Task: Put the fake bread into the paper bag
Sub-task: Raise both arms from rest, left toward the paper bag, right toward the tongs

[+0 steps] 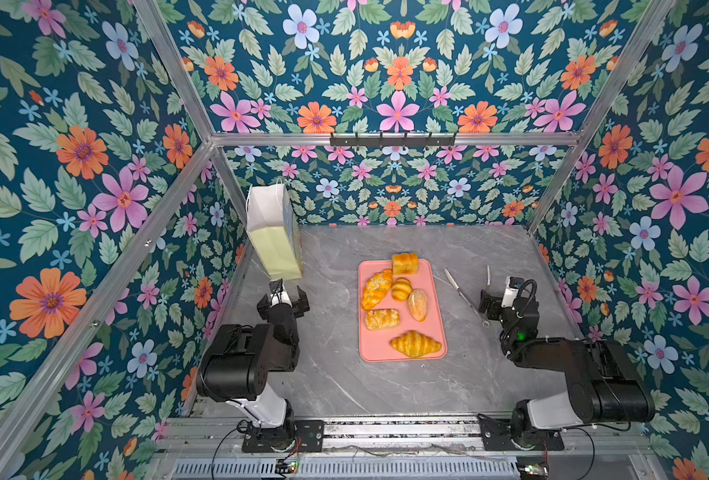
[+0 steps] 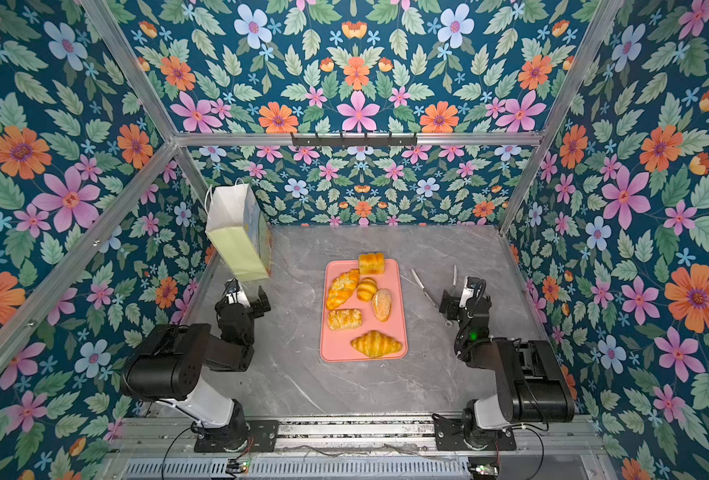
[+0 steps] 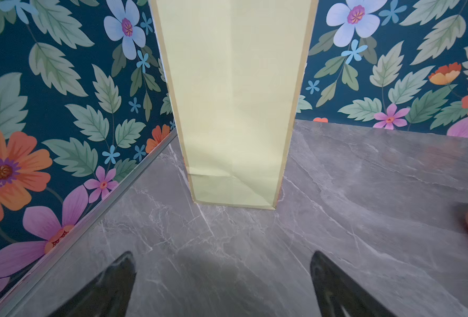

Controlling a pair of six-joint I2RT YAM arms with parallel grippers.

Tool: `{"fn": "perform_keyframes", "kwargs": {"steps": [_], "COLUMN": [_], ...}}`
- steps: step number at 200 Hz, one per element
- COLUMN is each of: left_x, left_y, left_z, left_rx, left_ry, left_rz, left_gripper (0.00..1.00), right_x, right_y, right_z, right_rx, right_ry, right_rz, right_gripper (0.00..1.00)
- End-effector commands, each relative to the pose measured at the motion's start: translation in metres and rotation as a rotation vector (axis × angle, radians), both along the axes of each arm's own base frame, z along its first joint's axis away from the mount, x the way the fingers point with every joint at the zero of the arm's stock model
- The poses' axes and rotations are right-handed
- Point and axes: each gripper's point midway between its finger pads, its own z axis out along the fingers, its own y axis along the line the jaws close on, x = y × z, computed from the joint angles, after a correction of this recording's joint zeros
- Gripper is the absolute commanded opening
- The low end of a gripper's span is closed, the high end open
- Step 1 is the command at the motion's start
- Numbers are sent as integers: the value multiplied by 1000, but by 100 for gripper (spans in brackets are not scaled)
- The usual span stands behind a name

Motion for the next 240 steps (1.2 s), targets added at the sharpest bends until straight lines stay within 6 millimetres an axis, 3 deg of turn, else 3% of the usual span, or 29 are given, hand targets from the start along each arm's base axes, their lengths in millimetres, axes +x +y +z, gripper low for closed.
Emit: {"fn": "perform_keyframes", "kwargs": {"steps": [1, 164, 205, 240], "left_x": [2, 0, -6, -14], "left_y": [0, 0, 5, 19], "left_z": [4, 7, 36, 89], "left_rx": [8, 8, -17, -160], "left_ry": [-11, -22, -5, -72], "left_rz": [-3, -2, 34, 149], "left_gripper": [100, 100, 100, 100], "right_x": [2, 2, -13, -13], "right_y": [-2, -2, -13, -27], "right_z": [3, 5, 36, 83], "right_rx": [-7, -9, -5, 146], "right_ry": [-10, -17, -37, -87], "right_rz": [-7, -8, -83, -217], "right_gripper": [99, 99, 99, 99]}}
